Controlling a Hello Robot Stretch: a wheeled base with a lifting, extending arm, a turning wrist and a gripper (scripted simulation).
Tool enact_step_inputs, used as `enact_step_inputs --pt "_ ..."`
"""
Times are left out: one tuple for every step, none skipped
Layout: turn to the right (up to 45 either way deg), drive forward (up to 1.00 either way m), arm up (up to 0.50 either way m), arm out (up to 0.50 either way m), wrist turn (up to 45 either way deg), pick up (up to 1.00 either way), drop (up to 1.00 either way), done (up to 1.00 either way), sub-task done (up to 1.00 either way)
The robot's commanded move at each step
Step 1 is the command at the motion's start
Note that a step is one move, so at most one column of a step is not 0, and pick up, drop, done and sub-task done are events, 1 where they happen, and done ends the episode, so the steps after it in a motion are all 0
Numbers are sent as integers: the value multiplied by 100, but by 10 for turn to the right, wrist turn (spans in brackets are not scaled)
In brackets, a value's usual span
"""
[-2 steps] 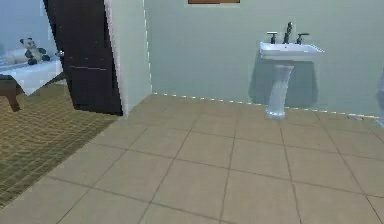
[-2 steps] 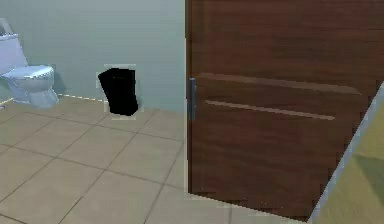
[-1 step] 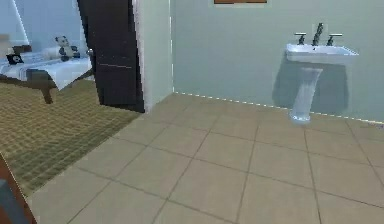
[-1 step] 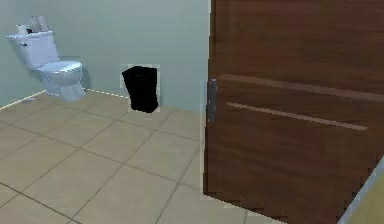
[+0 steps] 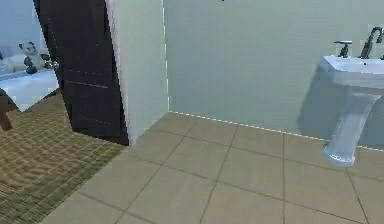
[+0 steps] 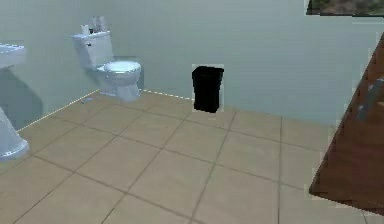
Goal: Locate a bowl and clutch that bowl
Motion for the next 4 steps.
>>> enact_step_inputs --pt "-450 0 0 0 0 0 0 0 0" --pt "-30 0 0 0 0 0 0 0 0" --pt "0 100 0 0 0 0 0 0 0" --pt "-150 0 0 0 0 0 0 0 0"
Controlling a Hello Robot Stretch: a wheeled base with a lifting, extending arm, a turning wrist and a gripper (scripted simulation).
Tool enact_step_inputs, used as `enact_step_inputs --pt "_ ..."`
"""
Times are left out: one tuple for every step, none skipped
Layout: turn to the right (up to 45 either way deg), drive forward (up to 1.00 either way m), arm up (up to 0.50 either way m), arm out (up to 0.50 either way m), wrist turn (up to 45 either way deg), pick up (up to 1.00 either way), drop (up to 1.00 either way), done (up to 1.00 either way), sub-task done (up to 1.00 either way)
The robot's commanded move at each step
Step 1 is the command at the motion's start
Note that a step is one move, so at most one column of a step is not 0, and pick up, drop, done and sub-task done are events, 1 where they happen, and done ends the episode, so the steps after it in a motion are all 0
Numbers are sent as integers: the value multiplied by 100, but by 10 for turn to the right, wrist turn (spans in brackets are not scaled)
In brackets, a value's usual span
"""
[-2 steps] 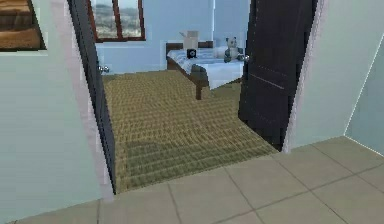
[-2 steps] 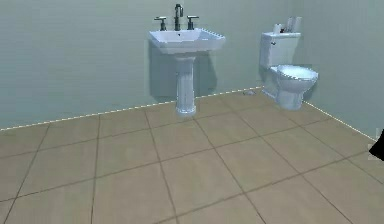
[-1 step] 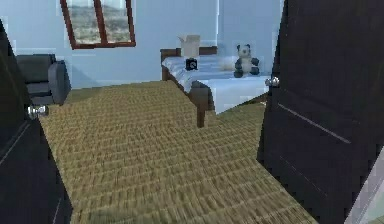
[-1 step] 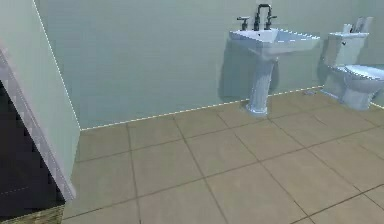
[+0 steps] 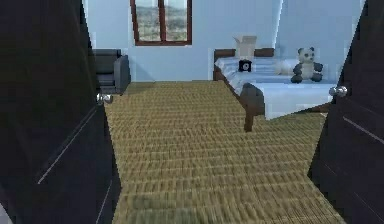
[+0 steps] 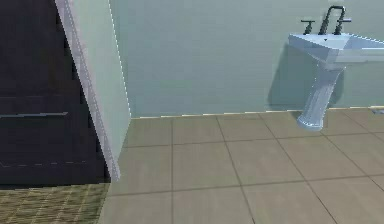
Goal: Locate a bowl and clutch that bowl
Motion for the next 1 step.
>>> enact_step_inputs --pt "0 20 0 0 0 0 0 0 0"
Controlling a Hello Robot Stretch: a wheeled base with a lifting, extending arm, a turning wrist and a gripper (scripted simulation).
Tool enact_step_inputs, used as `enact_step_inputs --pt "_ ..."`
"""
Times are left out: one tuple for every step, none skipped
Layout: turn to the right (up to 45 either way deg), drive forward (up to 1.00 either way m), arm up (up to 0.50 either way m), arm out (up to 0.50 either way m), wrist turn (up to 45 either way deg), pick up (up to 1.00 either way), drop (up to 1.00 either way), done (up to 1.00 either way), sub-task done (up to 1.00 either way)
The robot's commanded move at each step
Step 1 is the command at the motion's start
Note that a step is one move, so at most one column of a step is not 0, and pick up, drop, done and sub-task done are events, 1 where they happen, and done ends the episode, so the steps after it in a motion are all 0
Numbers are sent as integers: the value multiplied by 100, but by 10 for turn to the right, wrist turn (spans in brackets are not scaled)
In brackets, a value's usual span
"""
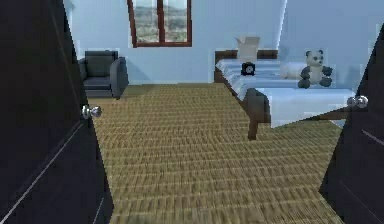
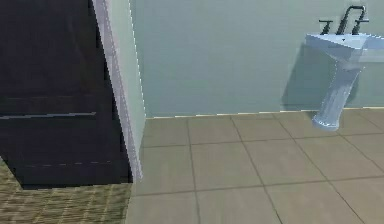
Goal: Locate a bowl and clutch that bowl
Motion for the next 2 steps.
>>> enact_step_inputs --pt "30 0 0 0 0 0 0 0 0" --pt "0 90 0 0 0 0 0 0 0"
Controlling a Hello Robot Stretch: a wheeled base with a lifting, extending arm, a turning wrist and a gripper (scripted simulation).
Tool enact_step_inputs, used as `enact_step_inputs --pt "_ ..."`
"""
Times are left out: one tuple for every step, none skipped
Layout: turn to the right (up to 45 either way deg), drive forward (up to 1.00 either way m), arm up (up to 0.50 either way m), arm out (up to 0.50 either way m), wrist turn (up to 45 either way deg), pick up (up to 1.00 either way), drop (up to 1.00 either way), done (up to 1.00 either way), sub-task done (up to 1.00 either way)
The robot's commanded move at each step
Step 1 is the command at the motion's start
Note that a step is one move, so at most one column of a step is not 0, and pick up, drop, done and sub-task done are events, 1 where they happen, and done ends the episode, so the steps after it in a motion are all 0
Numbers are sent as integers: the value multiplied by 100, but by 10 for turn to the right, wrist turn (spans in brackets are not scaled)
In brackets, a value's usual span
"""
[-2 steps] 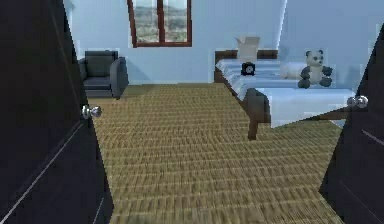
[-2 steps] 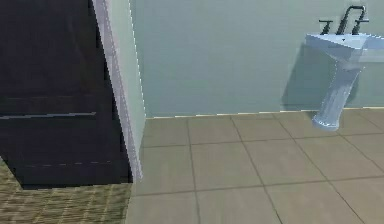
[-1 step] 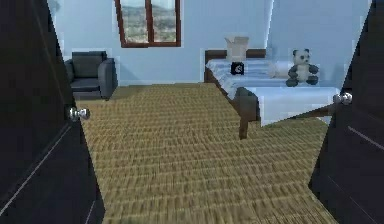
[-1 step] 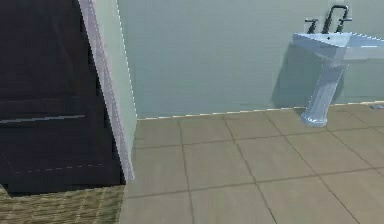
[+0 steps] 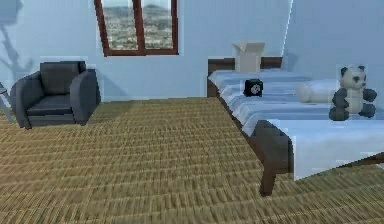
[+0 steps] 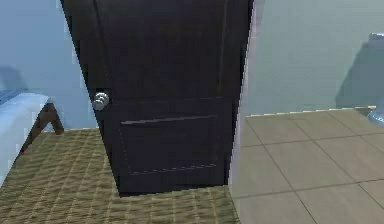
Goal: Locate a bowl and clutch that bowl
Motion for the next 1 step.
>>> enact_step_inputs --pt "-30 0 0 0 0 0 0 0 0"
